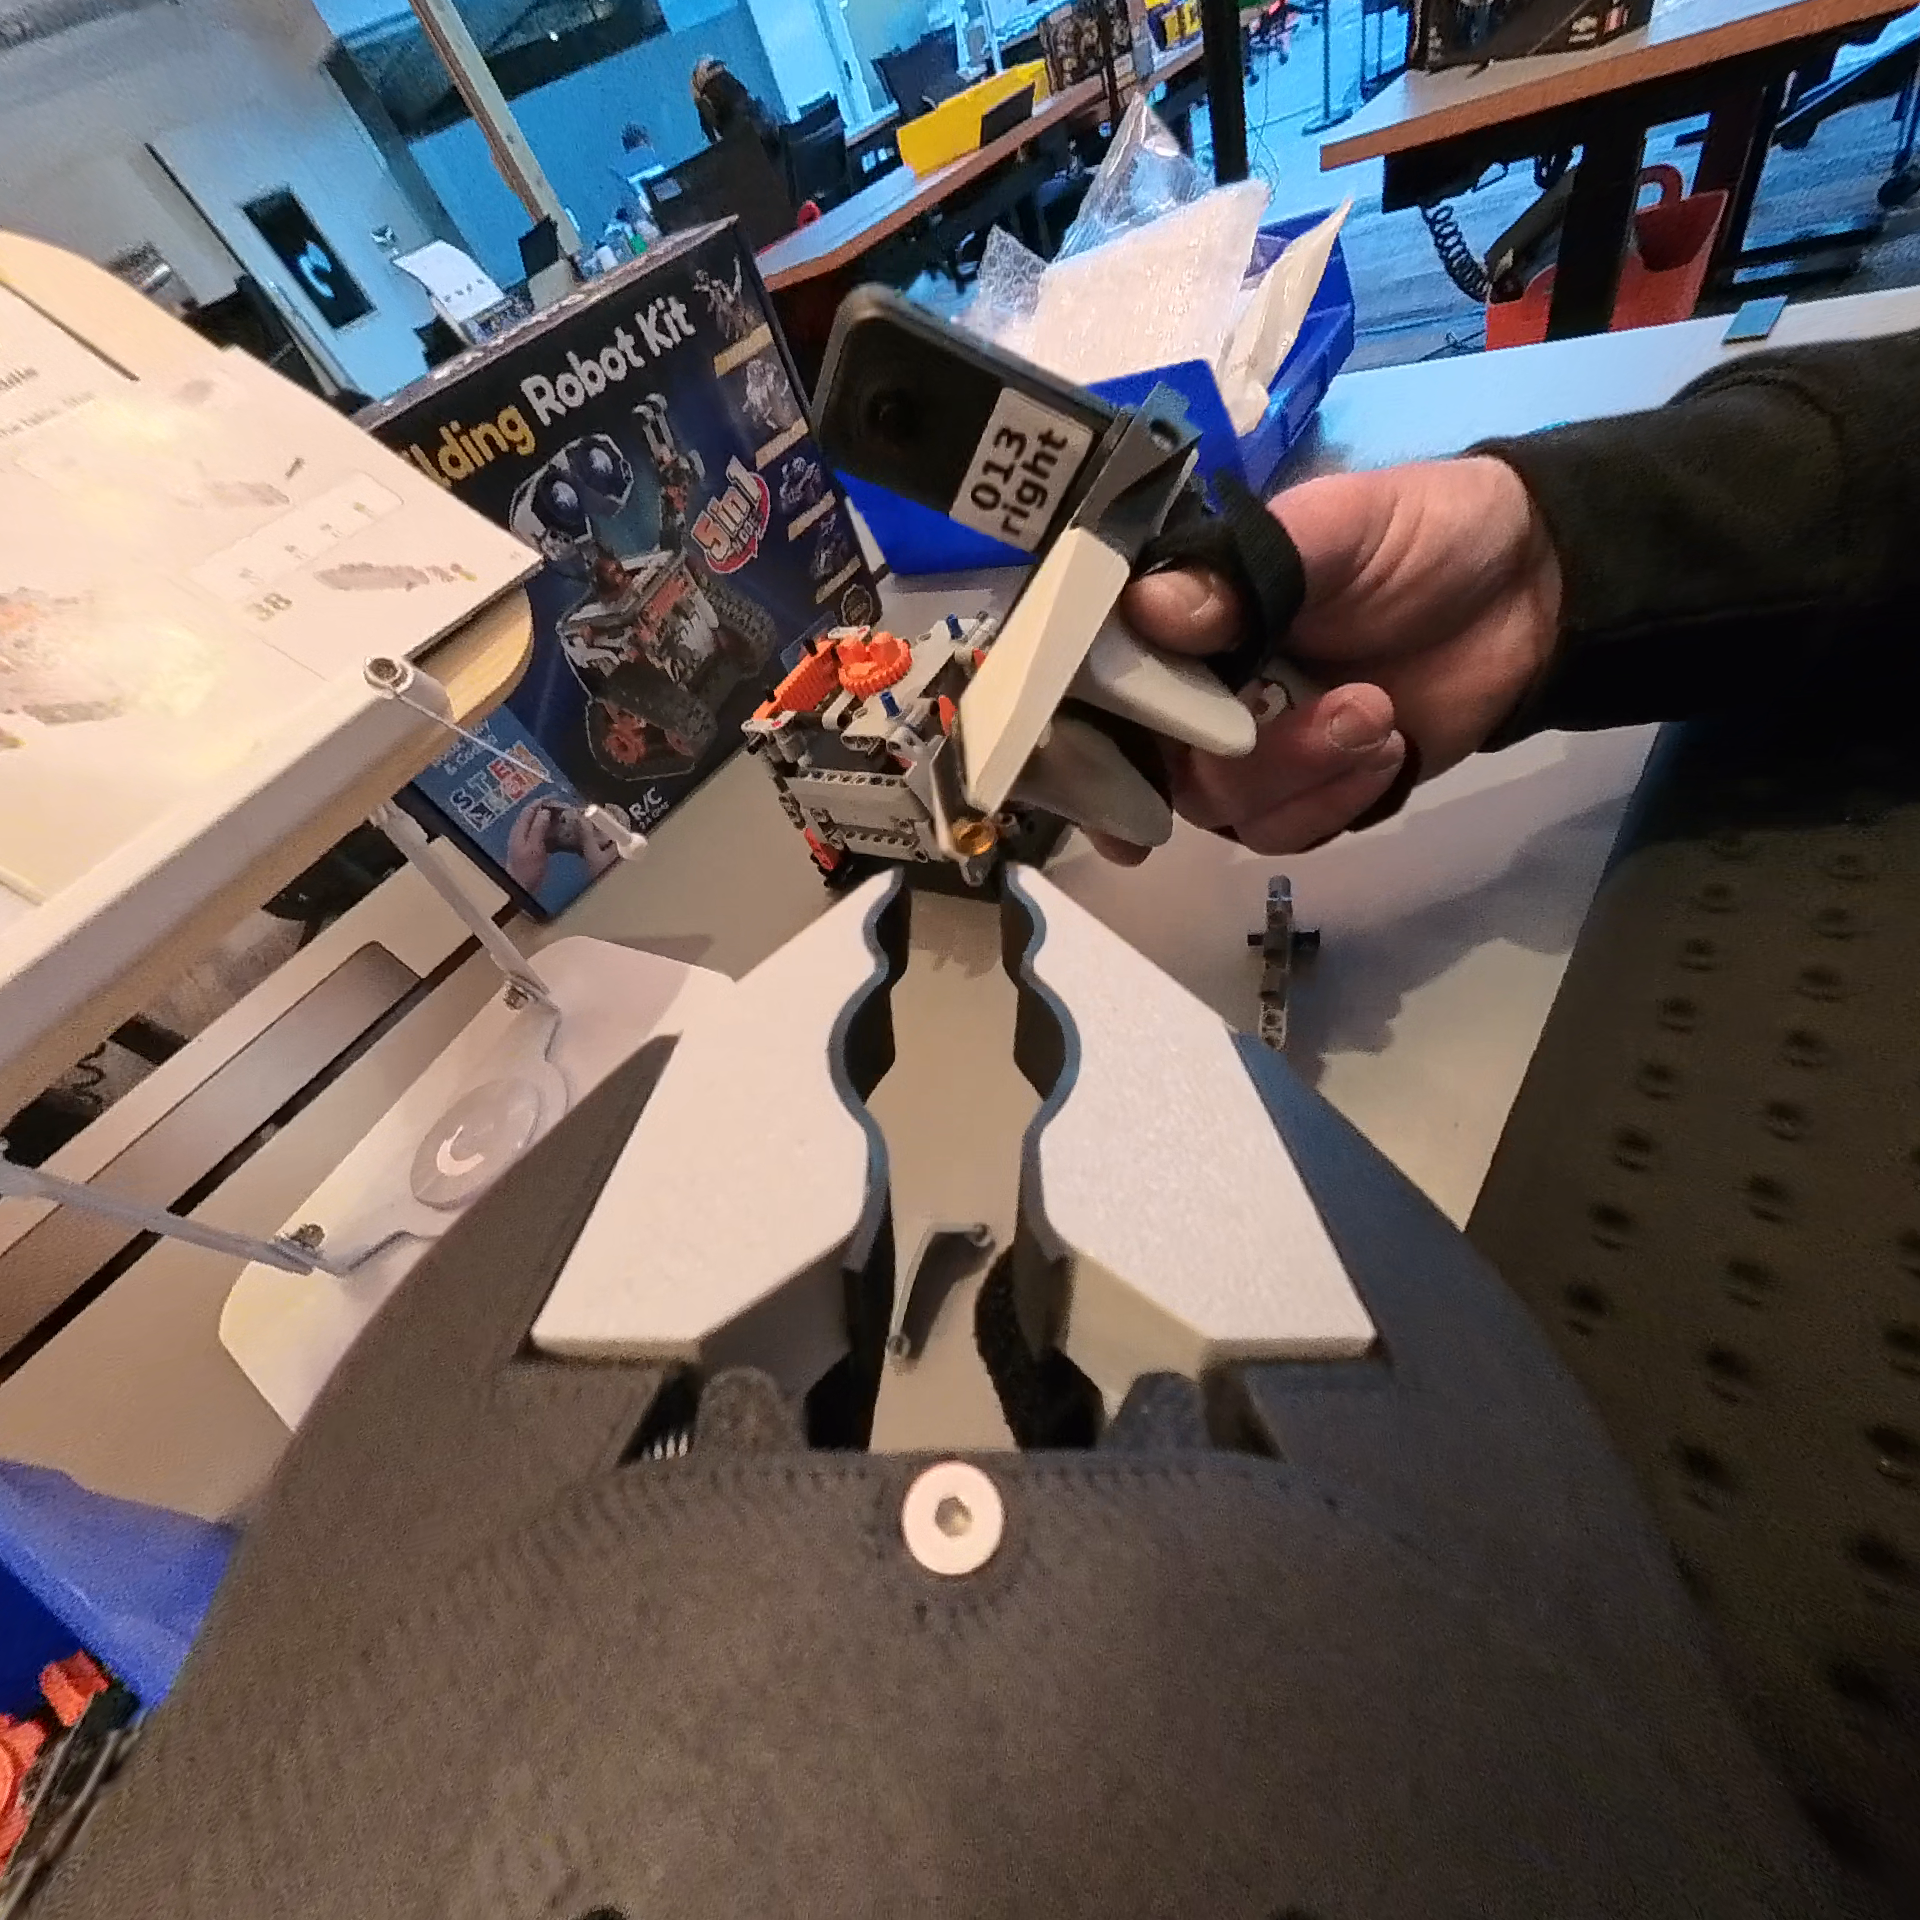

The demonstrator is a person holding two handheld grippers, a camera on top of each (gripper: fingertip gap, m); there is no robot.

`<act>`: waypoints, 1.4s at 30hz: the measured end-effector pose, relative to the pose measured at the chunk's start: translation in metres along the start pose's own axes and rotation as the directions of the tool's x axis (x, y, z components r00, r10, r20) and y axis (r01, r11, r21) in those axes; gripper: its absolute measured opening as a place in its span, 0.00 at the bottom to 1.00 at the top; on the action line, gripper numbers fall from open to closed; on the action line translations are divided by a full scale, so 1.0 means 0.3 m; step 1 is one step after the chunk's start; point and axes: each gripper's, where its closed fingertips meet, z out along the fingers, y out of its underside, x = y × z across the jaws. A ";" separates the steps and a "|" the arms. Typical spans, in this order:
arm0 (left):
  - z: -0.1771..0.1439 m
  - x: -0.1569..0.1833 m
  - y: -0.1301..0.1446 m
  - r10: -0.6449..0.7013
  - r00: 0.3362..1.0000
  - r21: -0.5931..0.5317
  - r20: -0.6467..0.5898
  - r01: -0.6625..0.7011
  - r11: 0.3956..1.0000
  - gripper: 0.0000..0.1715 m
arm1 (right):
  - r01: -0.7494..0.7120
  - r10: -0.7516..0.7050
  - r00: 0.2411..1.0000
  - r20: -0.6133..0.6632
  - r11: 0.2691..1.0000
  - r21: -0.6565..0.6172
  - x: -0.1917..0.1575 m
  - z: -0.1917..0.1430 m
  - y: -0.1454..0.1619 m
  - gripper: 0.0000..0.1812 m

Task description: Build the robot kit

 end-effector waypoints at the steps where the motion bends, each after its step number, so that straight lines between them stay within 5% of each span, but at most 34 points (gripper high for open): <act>1: 0.003 0.003 -0.004 0.006 1.000 0.000 -0.003 -0.006 1.000 0.08 | -0.004 0.004 1.000 0.003 1.000 0.002 0.001 -0.001 0.000 0.03; 22: -0.007 0.018 -0.001 0.102 0.995 -0.016 0.018 -0.102 0.995 0.00 | -0.012 0.012 1.000 -0.017 1.000 -0.014 0.007 -0.006 0.014 0.03; 33: -0.106 0.157 0.168 0.009 0.994 -0.145 -0.113 -0.026 0.989 0.03 | 0.094 -0.165 0.960 -0.226 0.951 -0.293 0.070 -0.028 0.161 0.02; 42: -0.078 0.133 0.170 -0.024 0.998 -0.134 -0.050 0.017 0.991 0.06 | 0.007 -0.039 0.989 -0.140 0.974 -0.227 0.051 0.024 0.162 0.02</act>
